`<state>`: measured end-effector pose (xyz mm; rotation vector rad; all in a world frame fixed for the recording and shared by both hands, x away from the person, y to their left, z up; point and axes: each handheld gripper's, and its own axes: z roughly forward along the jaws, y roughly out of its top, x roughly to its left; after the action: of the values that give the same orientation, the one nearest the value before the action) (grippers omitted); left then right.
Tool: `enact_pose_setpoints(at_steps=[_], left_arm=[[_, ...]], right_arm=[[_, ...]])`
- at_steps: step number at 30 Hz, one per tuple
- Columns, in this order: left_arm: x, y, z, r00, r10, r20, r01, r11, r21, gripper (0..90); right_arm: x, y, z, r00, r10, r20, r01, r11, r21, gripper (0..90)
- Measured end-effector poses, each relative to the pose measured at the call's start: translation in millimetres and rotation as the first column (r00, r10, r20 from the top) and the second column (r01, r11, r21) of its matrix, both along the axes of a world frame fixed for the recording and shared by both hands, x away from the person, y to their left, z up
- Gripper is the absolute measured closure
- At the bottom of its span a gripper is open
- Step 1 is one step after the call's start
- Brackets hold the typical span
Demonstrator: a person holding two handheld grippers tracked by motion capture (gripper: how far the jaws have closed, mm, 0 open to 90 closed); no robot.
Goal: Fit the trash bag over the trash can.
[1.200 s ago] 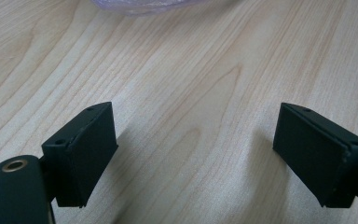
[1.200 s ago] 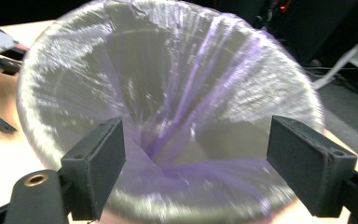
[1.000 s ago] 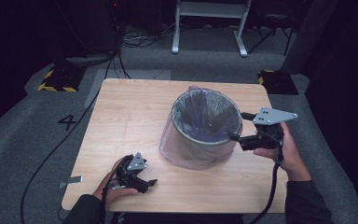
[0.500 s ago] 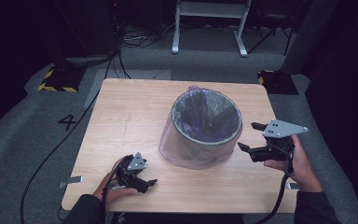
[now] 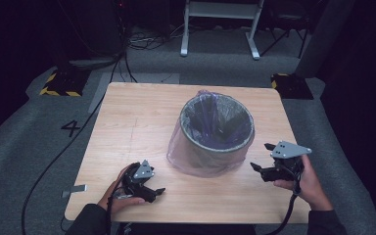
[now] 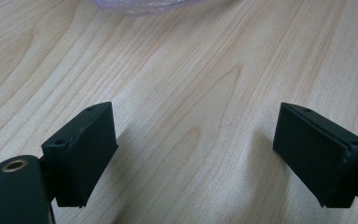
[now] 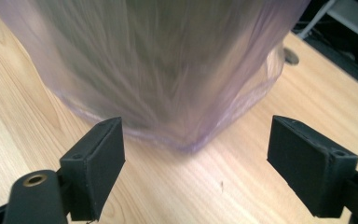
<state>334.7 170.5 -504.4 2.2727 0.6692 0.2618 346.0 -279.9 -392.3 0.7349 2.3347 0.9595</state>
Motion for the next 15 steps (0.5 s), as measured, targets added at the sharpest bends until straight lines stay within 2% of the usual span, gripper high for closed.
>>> enact_pose_setpoints(at_steps=[5, 9, 12, 15], left_arm=[[0.2, -0.1, 0.0, 1.0000, -0.001, 0.000, 0.001, 1.0000, 0.000, 12.8], [0.2, -0.1, 0.0, 1.0000, 0.000, 0.000, 0.000, 1.0000, 0.000, 12.8], [0.2, -0.1, 0.0, 1.0000, 0.000, 0.000, 0.000, 1.0000, 0.000, 12.8], [0.6, -0.2, 0.0, 1.0000, -0.002, 0.000, 0.002, 1.0000, 0.001, 12.8]], right_arm=[[-1.4, -5.3, -23.7, 0.9985, -0.009, -0.055, 0.010, 0.9999, 0.012, 18.5], [-3.8, -9.1, -43.2, 0.9962, -0.033, -0.081, 0.031, 0.9994, -0.017, 18.4], [-6.1, -12.5, -58.6, 0.9940, -0.043, -0.101, 0.041, 0.9990, -0.018, 18.4], [-8.9, -16.1, -71.4, 0.9920, -0.053, -0.114, 0.048, 0.9979, -0.045, 18.3]])
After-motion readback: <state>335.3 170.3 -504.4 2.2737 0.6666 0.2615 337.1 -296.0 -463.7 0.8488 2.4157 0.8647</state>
